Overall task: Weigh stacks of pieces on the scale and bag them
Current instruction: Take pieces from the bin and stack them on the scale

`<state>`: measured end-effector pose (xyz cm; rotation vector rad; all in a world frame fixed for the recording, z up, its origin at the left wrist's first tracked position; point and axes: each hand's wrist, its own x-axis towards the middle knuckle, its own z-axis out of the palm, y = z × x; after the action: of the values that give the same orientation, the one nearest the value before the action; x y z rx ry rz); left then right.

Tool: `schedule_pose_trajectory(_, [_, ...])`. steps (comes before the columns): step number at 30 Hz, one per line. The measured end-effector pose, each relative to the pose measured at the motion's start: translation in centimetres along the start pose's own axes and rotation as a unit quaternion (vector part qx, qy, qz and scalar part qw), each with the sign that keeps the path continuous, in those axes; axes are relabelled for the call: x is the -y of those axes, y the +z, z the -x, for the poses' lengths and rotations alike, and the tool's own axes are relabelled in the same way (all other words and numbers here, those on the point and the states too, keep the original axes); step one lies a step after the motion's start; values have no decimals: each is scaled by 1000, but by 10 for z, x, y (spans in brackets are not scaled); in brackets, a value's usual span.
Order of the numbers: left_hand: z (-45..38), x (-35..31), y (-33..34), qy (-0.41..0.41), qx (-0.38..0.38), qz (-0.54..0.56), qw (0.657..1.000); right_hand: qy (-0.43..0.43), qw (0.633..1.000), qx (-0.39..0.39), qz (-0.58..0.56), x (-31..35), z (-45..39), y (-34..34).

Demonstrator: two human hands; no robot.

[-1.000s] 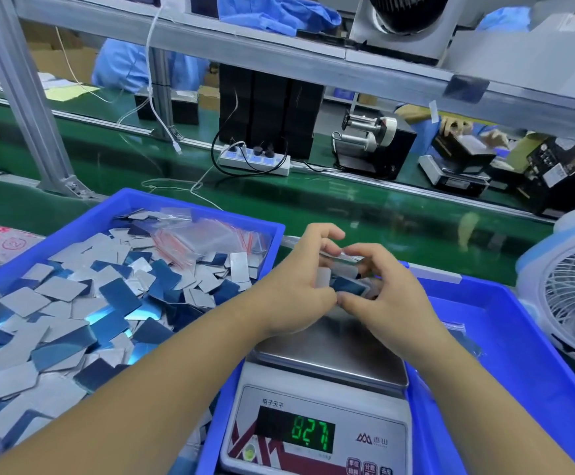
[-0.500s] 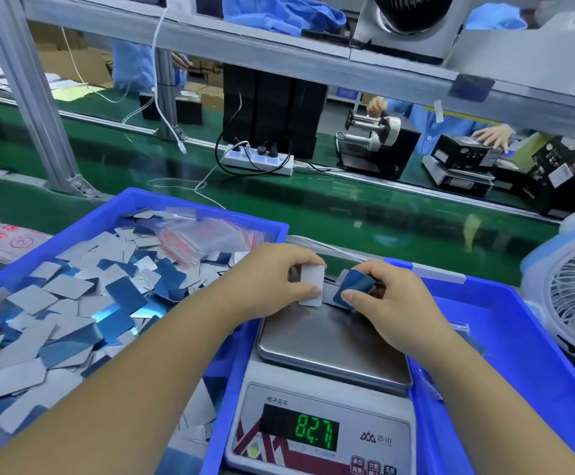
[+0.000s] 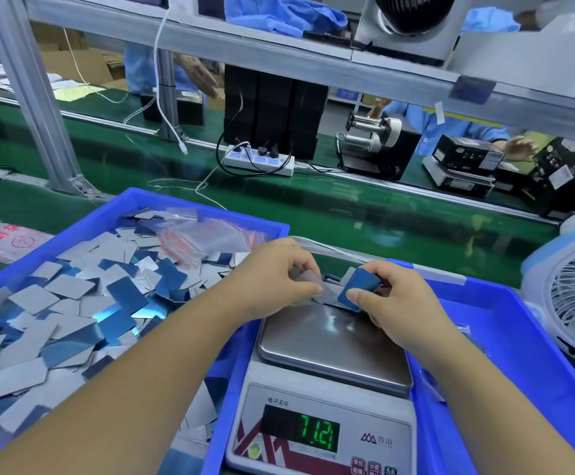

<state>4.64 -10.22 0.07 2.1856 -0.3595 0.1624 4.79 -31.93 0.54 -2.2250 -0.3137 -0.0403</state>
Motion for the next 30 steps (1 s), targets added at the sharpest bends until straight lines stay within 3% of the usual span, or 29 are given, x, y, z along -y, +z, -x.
schedule_pose_trajectory(6, [0, 6, -11, -58, 46, -46, 996, -12, 1000, -6, 1, 3, 1, 2])
schedule_pose_trajectory(10, [0, 4, -14, -51, 73, 31, 996, -13, 999, -30, 8, 2, 0, 3])
schedule_pose_trajectory(18, [1, 0, 2, -6, 10, -49, 999, -3, 997, 9, -83, 10, 5, 8])
schedule_pose_trajectory(24, [5, -5, 2, 28, 108, -54, 992, 5, 988, 35, -151, 13, 7, 13])
schedule_pose_trajectory(27, [2, -3, 1, 26, 102, -56, 993, 2, 992, 41, -118, 14, 7, 12])
schedule_pose_trajectory(30, [3, -3, 1, 31, 105, -63, 992, -61, 998, -2, -7, 13, 6, 5])
